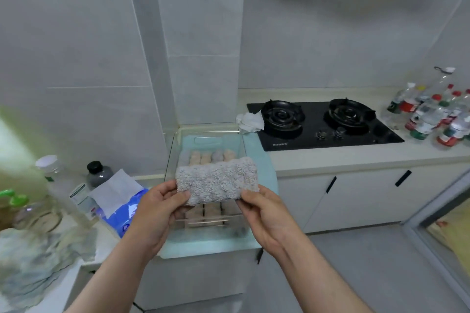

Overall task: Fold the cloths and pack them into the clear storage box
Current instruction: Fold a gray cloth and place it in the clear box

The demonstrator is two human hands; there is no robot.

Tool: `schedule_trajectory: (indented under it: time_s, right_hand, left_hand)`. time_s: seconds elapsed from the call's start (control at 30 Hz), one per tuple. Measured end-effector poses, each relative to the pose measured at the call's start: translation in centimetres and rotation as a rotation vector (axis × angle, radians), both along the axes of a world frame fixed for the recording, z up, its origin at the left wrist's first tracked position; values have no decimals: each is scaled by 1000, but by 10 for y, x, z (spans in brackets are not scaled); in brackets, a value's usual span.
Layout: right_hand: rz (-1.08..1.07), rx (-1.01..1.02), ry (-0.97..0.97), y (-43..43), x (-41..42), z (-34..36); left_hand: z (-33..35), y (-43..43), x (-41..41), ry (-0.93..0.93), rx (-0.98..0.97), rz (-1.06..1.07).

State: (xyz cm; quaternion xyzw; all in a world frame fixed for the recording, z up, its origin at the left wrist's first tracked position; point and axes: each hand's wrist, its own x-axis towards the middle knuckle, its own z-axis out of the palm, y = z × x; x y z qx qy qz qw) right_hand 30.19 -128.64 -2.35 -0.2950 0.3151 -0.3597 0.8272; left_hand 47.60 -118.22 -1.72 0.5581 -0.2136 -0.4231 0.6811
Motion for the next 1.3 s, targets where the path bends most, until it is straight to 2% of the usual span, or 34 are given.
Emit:
schedule_trajectory:
  time_s: [0.2, 0.3, 0.4, 0.43, 0.53, 0.6, 0.67, 0.7, 0.77, 0.83, 1.0, 1.1, 1.17, 1.23, 1.3]
  right_hand:
    - [20, 78, 26, -84, 35, -10]
    - [-6, 136, 4, -114, 50, -14]
    - [-59, 220, 88, -142, 58, -20]
    - [-78, 231, 129, -152, 58, -20]
    - [-125, 237, 235, -176, 49, -18]
    - [-162, 258, 253, -186, 38, -18]
    - [-181, 286, 229, -191, 29, -20]
    - [-200, 292, 226, -192, 25, -22]
    - [-235, 292, 249, -191, 20, -26]
    - [-264, 289, 262, -189, 16, -26]
    - [-362, 310, 249, -178, 14, -30]
    - [-307, 342, 197, -161, 23, -19]
    - [-262, 332, 199, -146, 36, -10]
    - [-221, 233, 324, -133, 55, -9]
    - [-137, 73, 601, -124, 75, -23]
  left_hand:
    - [-6, -68, 18, -14, 5, -7]
    - [-13, -95, 13, -184, 98, -62]
    - [-32, -115, 11, -361, 202, -283]
    - [-41, -120, 15, -492, 255, -365]
    - [-67, -134, 32, -1120, 362, -659]
    - [-82, -145, 33, -1548, 229, -882]
    - [-91, -158, 29, -1855, 162, -1075]
    - [-92, -163, 26, -1952, 141, -1155]
    - [-103, -175, 27, -1994, 123, -1399]
    - [-114, -186, 27, -1973, 135, -1530]
    - [-122, -197, 24, -2017, 98, -1620]
    - [-123, -194, 21, -1978, 88, -1653]
    - [-124, -189, 23, -2016, 54, -1611]
    - [-122, -180, 32, -1975, 131, -1481]
    - [-114, -174, 39, -1900, 172, -1442]
